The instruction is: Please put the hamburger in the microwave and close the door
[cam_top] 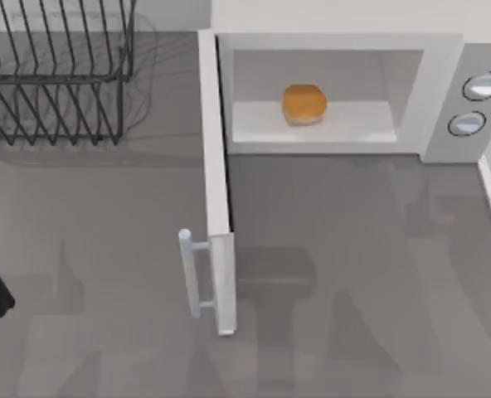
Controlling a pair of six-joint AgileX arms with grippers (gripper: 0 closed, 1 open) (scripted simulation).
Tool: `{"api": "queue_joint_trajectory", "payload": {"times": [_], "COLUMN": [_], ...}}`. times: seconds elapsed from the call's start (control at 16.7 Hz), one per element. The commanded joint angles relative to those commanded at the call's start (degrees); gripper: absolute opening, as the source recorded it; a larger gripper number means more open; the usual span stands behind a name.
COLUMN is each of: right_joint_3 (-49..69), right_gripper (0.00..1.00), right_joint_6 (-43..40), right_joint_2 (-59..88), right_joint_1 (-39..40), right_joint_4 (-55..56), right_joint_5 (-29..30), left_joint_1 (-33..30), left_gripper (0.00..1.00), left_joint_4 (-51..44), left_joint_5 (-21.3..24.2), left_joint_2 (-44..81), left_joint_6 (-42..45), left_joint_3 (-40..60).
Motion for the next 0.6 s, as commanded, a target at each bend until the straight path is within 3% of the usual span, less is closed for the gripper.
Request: {"api": "queue_joint_trajectory", "payload": {"times": [0.3,0.6], "right_joint_3": [-15.60,-24.83], "right_gripper": [1.00,1.00], "right_joint_6": [-5.95,-9.68], "right_joint_2": [-28.15,-42.46], "right_joint_1": [-12.24,-20.31], "right_joint_4": [-4.17,-5.86], "right_joint_5": [-13.16,-21.82], "left_joint_1": [0.00,0.00], "left_gripper": [1.00,1.00], "left_joint_4": [0.00,0.00], "left_joint_5": [0.00,0.00], "left_joint_2": [0.00,0.00], "left_joint_6": [0.00,0.00], "left_joint_3": [0.00,0.00]}}
